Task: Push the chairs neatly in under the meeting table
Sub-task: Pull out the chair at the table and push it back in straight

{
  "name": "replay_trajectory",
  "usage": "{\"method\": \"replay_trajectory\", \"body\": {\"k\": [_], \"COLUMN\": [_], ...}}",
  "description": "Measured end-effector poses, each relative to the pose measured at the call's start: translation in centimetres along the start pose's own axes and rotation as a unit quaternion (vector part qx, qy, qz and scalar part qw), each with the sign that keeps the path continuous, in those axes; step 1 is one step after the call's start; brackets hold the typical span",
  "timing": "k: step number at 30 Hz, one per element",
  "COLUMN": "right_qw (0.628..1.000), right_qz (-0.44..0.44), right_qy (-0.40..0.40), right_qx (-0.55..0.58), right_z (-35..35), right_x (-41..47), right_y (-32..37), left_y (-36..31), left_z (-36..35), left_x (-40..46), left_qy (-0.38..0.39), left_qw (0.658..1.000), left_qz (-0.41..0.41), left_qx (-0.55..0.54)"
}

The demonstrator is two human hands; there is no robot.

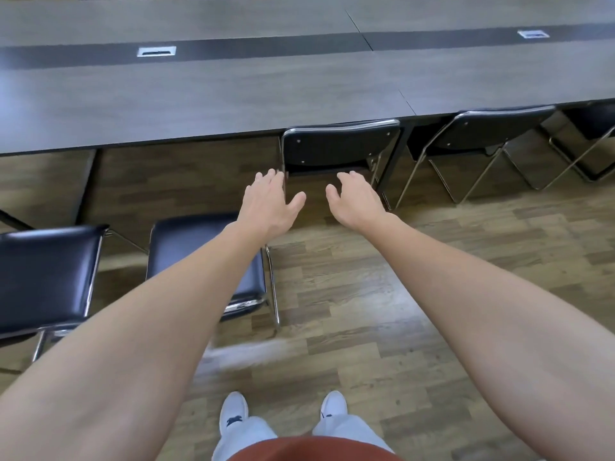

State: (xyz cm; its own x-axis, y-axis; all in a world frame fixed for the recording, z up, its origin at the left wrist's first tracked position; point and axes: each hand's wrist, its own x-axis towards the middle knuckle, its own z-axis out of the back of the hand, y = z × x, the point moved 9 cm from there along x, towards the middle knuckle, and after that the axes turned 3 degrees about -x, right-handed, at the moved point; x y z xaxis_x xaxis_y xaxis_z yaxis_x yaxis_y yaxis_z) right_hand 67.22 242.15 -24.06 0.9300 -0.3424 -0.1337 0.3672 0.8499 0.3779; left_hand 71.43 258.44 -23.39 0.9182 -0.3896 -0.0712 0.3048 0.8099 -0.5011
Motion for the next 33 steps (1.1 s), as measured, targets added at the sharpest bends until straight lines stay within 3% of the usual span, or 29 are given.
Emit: {"method": "replay_trajectory", "body": {"k": [17,33], "right_qw": [0.998,0.998], "right_qz": [-0.038,-0.030], "right_qy": [-0.001,0.054], "right_qx": [0.055,0.034], "right_z": [-9.8,-15.8], "right_x": [-3.4,-8.9], "right_y": [16.2,18.0], "left_y": [18.5,23.3], "left_z": [7.2,6.2], "left_x": [-3.7,-10.4], "left_qy": [0.046,0.052], "left_qw": [0.998,0.998], "left_qz": [-0.001,0.039], "left_qx": [0.034,0.026]}}
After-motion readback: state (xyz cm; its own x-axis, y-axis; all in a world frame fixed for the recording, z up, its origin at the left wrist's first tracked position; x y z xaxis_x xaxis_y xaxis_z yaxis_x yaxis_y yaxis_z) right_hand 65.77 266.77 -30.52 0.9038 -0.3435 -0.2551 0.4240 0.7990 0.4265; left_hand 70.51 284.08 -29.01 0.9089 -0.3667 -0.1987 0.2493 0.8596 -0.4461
